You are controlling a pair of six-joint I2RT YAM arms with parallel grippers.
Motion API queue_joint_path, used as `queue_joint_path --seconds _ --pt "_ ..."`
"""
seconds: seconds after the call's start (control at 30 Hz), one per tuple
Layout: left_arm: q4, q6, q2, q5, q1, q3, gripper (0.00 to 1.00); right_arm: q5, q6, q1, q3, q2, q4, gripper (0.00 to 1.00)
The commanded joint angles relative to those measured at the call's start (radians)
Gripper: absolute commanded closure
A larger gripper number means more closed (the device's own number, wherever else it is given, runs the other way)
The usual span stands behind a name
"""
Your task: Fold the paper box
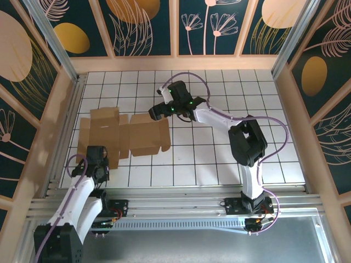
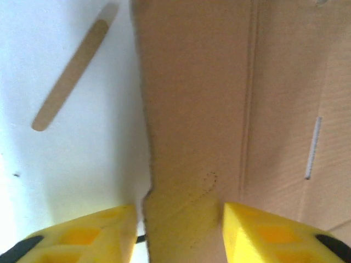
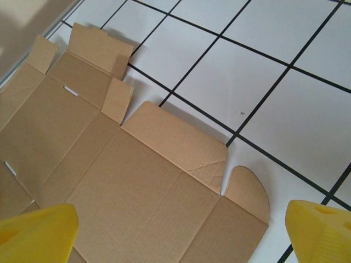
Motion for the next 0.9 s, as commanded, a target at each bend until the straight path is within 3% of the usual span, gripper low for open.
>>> queue_joint_path --seconds 0.0,0.1,0.3,0.47,0.63,0.77,0.87 --pt "0.307 0.06 0.041 -0.006 0.004 -0.025 0.69 0.006 0.0 0.0 -0.015 -0.058 0.002 0.02" --pt "0.388 0.114 0.026 0.016 0.004 -0.039 0.85 0.025 0.008 -0.002 -0.024 -0.081 -0.005 0.02" --pt "0.524 0.446 0.114 0.141 0.004 0.059 1.0 0.044 0.032 -0.031 -0.07 -0.169 -0.014 0.02" --pt "0.495 0.798 0.365 0.405 0.004 0.269 1.0 0.027 0.055 -0.103 -0.138 -0.279 -0.021 0.01" --pt "0.523 0.959 0.588 0.717 -0.005 0.399 1.0 -0.047 0.084 -0.234 -0.198 -0.358 -0.042 0.01" --pt "0.386 1.137 0.709 0.747 -0.087 0.57 1.0 -0.115 0.099 -0.356 -0.218 -0.365 -0.084 0.01" --pt "0.363 1.192 0.814 0.756 -0.159 0.672 1.0 -0.117 0.087 -0.403 -0.235 -0.346 -0.091 0.01"
